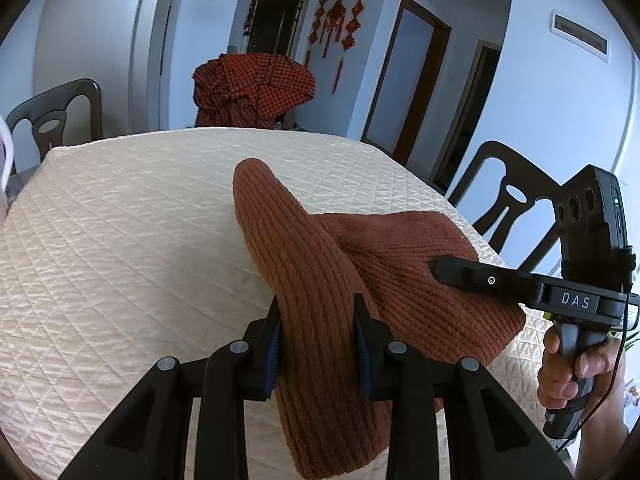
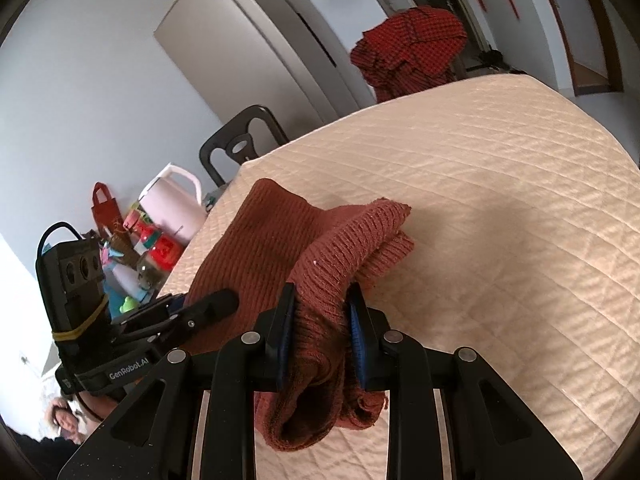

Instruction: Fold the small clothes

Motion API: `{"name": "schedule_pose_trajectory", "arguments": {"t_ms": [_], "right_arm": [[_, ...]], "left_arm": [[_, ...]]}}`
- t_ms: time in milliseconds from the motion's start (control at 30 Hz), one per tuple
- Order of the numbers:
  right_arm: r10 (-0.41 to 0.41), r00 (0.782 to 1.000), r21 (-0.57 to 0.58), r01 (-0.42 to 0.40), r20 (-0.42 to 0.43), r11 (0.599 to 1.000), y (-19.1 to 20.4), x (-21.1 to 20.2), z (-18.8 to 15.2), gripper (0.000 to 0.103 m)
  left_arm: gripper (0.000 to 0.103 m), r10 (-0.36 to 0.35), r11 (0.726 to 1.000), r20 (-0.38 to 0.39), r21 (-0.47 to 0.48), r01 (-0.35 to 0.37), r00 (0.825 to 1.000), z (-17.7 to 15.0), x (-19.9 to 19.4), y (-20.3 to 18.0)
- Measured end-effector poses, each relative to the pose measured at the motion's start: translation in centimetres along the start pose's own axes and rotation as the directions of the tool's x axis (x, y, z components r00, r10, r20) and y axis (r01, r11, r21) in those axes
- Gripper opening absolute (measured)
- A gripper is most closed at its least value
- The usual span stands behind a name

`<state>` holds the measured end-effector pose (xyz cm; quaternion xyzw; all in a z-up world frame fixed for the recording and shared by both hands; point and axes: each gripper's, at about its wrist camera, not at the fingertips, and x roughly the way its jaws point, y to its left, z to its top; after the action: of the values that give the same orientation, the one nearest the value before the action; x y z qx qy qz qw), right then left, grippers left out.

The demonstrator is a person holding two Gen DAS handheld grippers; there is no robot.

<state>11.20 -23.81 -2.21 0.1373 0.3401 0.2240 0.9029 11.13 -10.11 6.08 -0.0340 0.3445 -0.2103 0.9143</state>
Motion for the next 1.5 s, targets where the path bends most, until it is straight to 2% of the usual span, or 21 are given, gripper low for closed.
{"name": "schedule_pose_trajectory", "arguments": {"t_ms": [333,600,700,867,1000,1100,1167,1300,1400,1500], "right_arm": [[0.089,0.996,-0.044,-0.09,-0.023,0.995,3.9,5.8,2.5,0.025],[0.156,0.986,-0.074,-0.16,-0.058,0.984,7.4,12.1,4.4,0.025],[0.161,0.983,-0.074,-0.168,-0.089,0.983,7.4,14.8,4.3,0.025],[0.125,0.973,-0.021,-0.132,-0.194,0.991,5.4,19.3,2.6,0.027],[0.132,0.972,-0.005,-0.135,-0.193,0.991,4.9,18.5,2.5,0.034],[0.095,0.979,-0.047,-0.105,-0.182,0.993,5.5,17.4,2.8,0.034],[0.064,0.988,-0.081,-0.076,-0.144,0.994,6.1,16.6,3.3,0.034],[0.023,0.997,-0.098,-0.03,-0.074,0.995,6.2,15.7,4.6,0.033],[-0.004,0.995,-0.129,-0.009,-0.099,0.992,6.8,17.4,5.3,0.018],[-0.052,0.99,-0.158,0.03,-0.135,0.987,7.1,19.9,5.4,0.014]], "left_arm": [[0.033,0.077,0.997,0.036,-0.028,-0.076,0.996,1.4,-2.3,6.1],[0.033,0.111,0.991,0.055,-0.077,-0.107,0.992,2.3,-3.4,13.9],[0.033,0.128,0.984,0.042,-0.132,-0.122,0.991,1.6,-2.7,17.3],[0.034,0.132,0.957,-0.049,-0.256,-0.14,0.99,-1.6,-0.1,21.5],[0.036,0.101,0.945,-0.024,-0.311,-0.103,0.995,-2.2,-0.3,22.0],[0.036,0.125,0.948,-0.027,-0.29,-0.128,0.992,-2.2,-0.4,21.2],[0.036,0.139,0.947,-0.021,-0.289,-0.14,0.99,-1.9,-0.8,21.2],[0.035,0.225,0.947,0.02,-0.24,-0.214,0.974,-0.7,-2.7,21.0],[0.035,0.233,0.95,0.055,-0.226,-0.215,0.971,0.7,-3.0,20.3],[0.035,0.239,0.954,0.02,-0.193,-0.23,0.971,1.7,-0.8,20.6]]}}
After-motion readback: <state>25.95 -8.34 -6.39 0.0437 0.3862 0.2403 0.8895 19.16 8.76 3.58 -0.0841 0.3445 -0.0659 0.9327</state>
